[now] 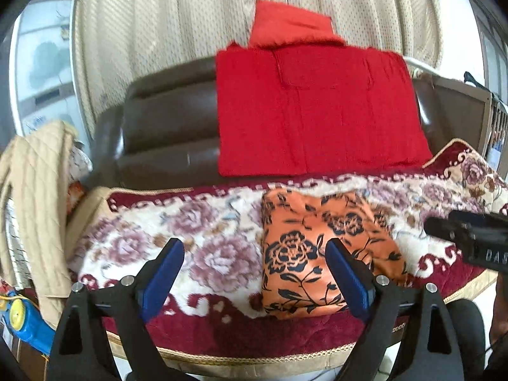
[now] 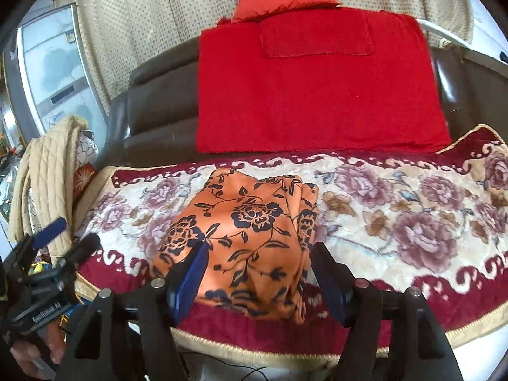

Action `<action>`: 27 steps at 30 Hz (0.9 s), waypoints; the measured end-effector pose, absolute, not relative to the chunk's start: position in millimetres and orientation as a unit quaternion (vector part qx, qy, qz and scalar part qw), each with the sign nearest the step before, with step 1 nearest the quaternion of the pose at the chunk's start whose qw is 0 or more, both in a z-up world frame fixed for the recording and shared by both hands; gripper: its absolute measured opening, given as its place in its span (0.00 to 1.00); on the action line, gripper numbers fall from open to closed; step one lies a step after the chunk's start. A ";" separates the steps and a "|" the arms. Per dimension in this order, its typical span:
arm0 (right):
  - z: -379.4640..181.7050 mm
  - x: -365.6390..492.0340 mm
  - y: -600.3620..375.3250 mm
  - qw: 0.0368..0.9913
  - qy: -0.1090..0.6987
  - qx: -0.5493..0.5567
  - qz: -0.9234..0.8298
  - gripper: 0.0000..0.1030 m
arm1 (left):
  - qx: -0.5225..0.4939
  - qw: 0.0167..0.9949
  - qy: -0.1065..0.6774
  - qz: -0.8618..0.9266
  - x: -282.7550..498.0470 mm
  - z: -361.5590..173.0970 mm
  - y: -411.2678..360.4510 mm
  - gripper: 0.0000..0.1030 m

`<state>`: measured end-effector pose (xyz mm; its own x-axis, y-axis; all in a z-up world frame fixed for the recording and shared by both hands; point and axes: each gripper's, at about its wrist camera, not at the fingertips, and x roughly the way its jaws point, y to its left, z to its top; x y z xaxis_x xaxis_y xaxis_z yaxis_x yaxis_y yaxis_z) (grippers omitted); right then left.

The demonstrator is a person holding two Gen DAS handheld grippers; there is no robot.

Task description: Fold small clothes

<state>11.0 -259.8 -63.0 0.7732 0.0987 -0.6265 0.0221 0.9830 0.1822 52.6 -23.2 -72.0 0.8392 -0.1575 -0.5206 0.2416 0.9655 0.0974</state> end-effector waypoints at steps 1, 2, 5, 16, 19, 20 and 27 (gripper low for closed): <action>-60.8 5.6 -259.3 0.938 0.334 0.089 0.019 0.69 | 0.079 0.957 0.260 -0.101 49.1 -67.9 -22.1 0.90; -57.9 -0.5 -258.3 0.939 0.333 0.089 0.017 0.69 | 0.079 0.959 0.256 -0.096 44.0 -61.6 -21.2 0.93; -47.6 -20.0 -254.2 0.942 0.325 0.081 0.013 0.69 | 0.070 0.962 0.245 -0.092 31.0 -47.1 -17.3 0.94; -19.4 -73.2 -239.5 0.955 0.288 0.073 0.007 0.69 | 0.093 0.970 0.223 -0.018 -5.5 -17.5 -17.8 0.98; -13.6 -81.2 -234.3 0.958 0.279 0.069 0.008 0.69 | 0.098 0.971 0.216 -0.022 -13.7 -11.2 -18.8 0.98; -12.8 -82.6 -234.5 0.958 0.278 0.070 0.009 0.69 | 0.100 0.972 0.212 -0.023 -16.7 -8.3 -19.1 0.98; -11.1 -91.5 -228.8 0.958 0.279 0.070 0.001 0.69 | 0.095 0.975 0.199 -0.020 -24.7 7.8 -16.3 0.98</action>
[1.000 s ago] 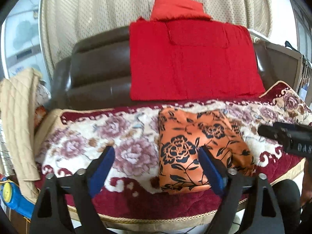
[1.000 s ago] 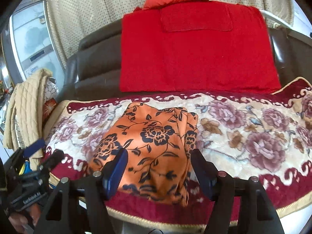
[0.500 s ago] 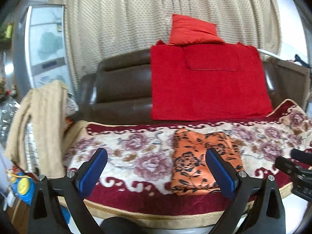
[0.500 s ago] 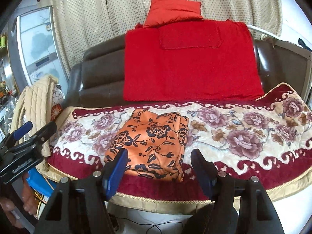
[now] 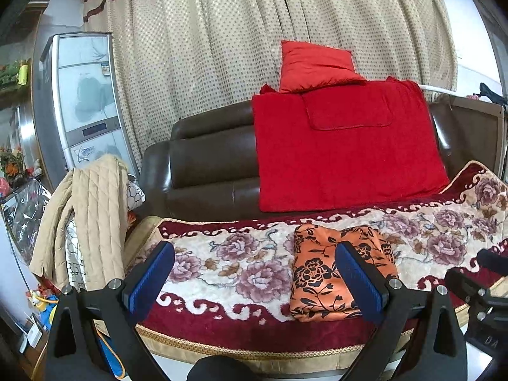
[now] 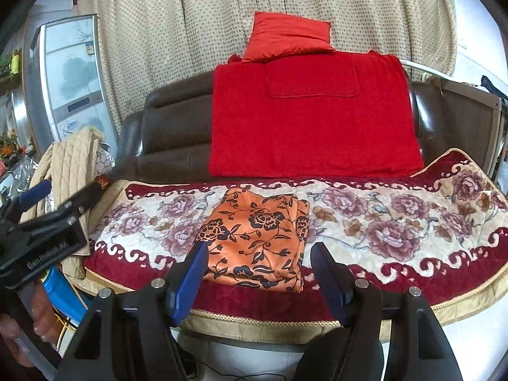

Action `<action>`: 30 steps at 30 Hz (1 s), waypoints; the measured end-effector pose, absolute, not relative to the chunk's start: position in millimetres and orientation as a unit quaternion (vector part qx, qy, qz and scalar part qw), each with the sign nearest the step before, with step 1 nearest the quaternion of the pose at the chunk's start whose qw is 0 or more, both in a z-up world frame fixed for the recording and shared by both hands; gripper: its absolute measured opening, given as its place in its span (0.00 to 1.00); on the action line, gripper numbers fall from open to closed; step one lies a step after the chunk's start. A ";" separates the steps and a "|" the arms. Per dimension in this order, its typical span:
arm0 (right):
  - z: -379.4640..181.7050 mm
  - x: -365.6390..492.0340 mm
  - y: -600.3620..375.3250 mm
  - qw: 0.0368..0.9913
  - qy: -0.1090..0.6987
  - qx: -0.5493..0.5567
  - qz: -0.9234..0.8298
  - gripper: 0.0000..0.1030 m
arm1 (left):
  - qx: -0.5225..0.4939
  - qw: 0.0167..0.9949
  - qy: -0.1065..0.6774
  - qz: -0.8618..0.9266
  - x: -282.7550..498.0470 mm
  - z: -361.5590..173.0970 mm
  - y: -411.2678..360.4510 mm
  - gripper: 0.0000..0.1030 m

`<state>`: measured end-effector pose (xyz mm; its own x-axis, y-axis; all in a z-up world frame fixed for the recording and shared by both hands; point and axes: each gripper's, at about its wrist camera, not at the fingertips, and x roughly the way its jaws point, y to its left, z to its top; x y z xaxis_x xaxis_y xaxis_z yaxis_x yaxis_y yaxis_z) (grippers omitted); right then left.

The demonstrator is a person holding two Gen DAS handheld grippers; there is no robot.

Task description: Fold small clothes

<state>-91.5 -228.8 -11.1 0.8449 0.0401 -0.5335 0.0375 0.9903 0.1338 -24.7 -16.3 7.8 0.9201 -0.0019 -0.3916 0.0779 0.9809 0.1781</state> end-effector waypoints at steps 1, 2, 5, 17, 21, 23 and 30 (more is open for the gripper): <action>-11.2 -92.6 -228.4 0.958 0.279 0.073 -0.001 0.69 | 0.093 0.975 0.198 -0.020 -25.1 9.7 -15.5 0.98; -11.2 -93.7 -227.8 0.957 0.279 0.076 -0.002 0.69 | 0.090 0.976 0.198 -0.019 -25.7 12.0 -13.6 0.98; -12.5 -95.0 -224.1 0.957 0.280 0.078 -0.003 0.69 | 0.081 0.977 0.196 -0.014 -26.5 16.9 -9.1 0.98; -12.7 -95.7 -207.1 0.958 0.278 0.073 -0.001 0.69 | 0.073 0.977 0.200 -0.008 -27.6 18.7 -1.5 0.98; -13.2 -94.6 -205.3 0.957 0.280 0.073 -0.003 0.69 | 0.069 0.977 0.202 -0.007 -28.7 19.6 1.6 0.98; -13.6 -94.6 -203.6 0.957 0.281 0.074 -0.005 0.69 | 0.067 0.977 0.200 -0.005 -29.6 20.0 3.9 0.98; -10.7 -94.1 -200.1 0.959 0.275 0.072 -0.016 0.69 | 0.060 0.978 0.198 -0.007 -32.5 21.3 12.1 0.98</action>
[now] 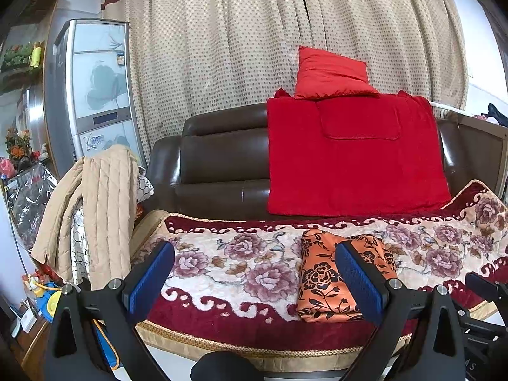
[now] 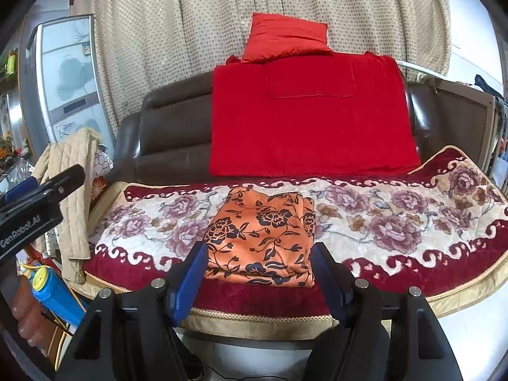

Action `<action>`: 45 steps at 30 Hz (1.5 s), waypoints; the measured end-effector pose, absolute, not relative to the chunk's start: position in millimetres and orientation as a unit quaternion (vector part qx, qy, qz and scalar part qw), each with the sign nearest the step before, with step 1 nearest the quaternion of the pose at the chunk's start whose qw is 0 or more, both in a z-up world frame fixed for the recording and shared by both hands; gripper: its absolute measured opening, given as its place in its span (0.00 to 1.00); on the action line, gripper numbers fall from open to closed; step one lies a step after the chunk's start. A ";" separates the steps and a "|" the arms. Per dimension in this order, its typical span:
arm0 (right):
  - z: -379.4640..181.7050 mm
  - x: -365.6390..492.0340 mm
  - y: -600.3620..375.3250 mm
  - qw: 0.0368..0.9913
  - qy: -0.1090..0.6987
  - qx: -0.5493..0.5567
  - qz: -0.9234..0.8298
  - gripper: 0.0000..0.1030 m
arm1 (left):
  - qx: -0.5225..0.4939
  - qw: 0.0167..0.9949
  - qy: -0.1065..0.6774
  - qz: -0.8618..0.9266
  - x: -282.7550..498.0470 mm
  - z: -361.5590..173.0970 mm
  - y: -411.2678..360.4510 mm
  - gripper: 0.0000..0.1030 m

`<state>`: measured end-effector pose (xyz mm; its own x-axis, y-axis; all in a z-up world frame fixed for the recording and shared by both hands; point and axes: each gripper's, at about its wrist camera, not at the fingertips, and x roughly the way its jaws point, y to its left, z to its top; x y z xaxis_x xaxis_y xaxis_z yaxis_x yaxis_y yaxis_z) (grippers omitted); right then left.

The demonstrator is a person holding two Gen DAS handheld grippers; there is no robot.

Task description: Fold small clothes

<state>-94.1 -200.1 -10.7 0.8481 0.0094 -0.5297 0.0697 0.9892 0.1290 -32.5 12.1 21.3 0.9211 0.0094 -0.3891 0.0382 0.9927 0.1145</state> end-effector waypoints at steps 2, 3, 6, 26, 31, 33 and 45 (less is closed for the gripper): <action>-10.3 -93.6 -198.7 0.959 0.275 0.071 -0.019 0.69 | 0.059 0.978 0.198 -0.008 -33.1 21.6 13.6 0.98; -10.0 -94.0 -197.8 0.959 0.275 0.071 -0.020 0.69 | 0.058 0.978 0.198 -0.009 -33.4 21.5 14.7 0.98; -8.7 -93.5 -195.3 0.959 0.272 0.071 -0.021 0.69 | 0.058 0.978 0.198 -0.007 -33.3 21.6 14.8 0.98; -2.0 -84.7 -181.3 0.961 0.268 0.064 -0.030 0.69 | 0.048 0.978 0.203 -0.011 -28.4 16.9 24.9 0.98; -3.3 -80.9 -178.0 0.961 0.269 0.060 -0.032 0.69 | 0.045 0.977 0.206 -0.012 -26.3 13.5 28.8 0.98; -4.1 -79.3 -176.3 0.960 0.270 0.059 -0.032 0.69 | 0.043 0.977 0.208 -0.013 -24.8 11.7 30.4 0.98; -6.4 -73.5 -163.1 0.960 0.275 0.047 -0.038 0.69 | 0.034 0.976 0.215 -0.019 -20.0 4.7 43.5 0.98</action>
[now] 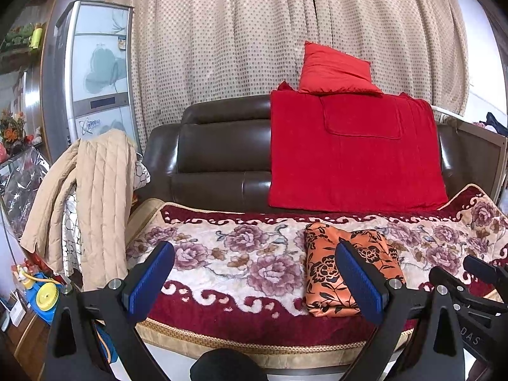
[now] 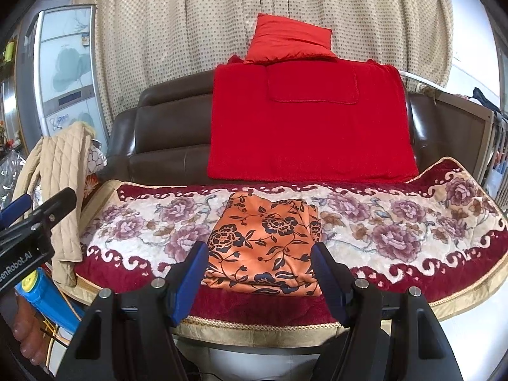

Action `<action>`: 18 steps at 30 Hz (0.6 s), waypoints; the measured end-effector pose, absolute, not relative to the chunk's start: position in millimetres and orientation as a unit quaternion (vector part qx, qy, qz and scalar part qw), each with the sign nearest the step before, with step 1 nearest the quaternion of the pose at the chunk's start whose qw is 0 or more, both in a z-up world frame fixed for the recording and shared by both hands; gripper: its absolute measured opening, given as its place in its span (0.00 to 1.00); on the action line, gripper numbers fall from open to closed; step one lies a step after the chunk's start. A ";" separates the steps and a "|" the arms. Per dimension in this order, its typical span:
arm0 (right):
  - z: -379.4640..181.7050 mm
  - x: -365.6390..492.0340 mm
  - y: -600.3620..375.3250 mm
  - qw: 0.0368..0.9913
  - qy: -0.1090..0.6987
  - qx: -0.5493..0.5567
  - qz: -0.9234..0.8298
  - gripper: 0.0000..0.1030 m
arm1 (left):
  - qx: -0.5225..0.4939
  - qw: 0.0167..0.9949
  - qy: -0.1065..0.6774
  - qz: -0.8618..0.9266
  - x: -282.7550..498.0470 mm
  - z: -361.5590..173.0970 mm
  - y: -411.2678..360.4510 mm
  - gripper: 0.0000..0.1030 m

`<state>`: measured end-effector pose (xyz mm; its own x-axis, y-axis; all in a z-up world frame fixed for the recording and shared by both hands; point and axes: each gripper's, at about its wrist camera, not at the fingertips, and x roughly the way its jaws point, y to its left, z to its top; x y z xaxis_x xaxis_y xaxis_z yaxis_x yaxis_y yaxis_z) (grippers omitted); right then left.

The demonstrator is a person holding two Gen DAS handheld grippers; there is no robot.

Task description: Fold small clothes

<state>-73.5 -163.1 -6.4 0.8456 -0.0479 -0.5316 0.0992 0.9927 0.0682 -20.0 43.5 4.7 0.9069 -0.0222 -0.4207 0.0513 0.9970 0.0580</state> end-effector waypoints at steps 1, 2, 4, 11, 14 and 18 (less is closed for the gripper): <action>-7.0 -72.7 -162.0 0.959 0.276 0.046 -0.039 0.69 | 0.033 0.976 0.215 -0.019 -20.2 4.4 44.7 0.98; -7.5 -71.7 -160.2 0.959 0.277 0.045 -0.040 0.69 | 0.033 0.976 0.215 -0.018 -20.0 3.9 45.6 0.98; -9.2 -70.1 -158.4 0.958 0.280 0.044 -0.039 0.69 | 0.031 0.976 0.216 -0.017 -19.1 3.2 47.7 0.98; -11.9 -65.6 -155.3 0.958 0.281 0.043 -0.033 0.69 | 0.030 0.974 0.225 -0.017 -14.3 -0.3 50.5 0.98; -11.0 -63.6 -155.8 0.959 0.277 0.044 -0.033 0.69 | 0.034 0.973 0.226 -0.019 -14.4 -2.0 49.1 0.98; -6.1 -59.2 -157.0 0.962 0.269 0.045 -0.030 0.69 | 0.038 0.973 0.225 -0.019 -14.1 -1.8 48.5 0.98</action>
<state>-59.2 -157.0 -6.1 0.8531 -0.0342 -0.5206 0.0827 0.9941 0.0703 -14.1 48.5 -1.8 0.8983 -0.0193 -0.4390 0.0536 0.9964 0.0659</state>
